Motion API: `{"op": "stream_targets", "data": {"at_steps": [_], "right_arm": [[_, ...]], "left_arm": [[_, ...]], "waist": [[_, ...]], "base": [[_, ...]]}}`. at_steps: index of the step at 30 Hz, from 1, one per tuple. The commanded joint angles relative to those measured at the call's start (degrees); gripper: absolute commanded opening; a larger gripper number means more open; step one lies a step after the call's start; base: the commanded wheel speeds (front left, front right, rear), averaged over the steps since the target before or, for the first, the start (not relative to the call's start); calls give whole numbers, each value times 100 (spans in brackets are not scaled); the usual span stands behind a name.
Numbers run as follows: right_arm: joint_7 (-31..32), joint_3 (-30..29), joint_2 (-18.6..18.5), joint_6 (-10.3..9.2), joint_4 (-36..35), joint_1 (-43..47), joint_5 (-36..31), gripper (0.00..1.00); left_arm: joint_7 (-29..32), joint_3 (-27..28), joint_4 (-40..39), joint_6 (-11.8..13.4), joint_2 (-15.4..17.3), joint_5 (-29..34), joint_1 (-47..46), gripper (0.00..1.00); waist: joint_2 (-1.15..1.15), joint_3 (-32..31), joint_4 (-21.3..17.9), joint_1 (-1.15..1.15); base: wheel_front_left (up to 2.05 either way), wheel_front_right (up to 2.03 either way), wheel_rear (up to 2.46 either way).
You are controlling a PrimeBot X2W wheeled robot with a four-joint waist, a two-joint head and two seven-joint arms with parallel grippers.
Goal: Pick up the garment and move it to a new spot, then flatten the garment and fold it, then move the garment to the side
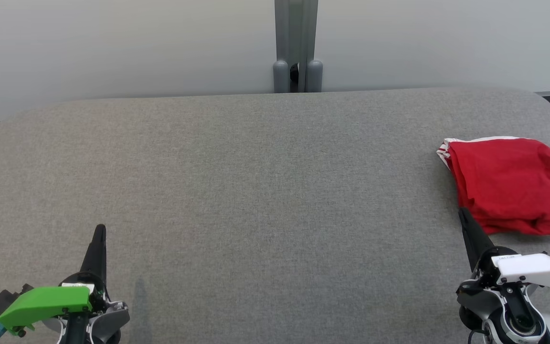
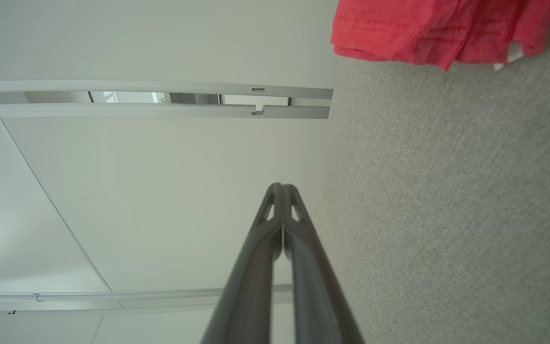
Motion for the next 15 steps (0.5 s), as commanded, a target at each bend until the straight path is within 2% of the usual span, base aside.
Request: {"op": "stream_targets", "data": {"at_steps": [1,15], "right_arm": [[43,-22,-28,2,-43,-74,127,0],[124,-57,-29,2,-59,-77,492,0]], "left_arm": [[43,49,-28,-54,-4,-88,-109,0],[134,147,-36,-109,-28,-365,-113,0]], "waist": [[0,2,0,0],[0,18,-4,0]], "base": [[0,0,0],[0,0,0]]}}
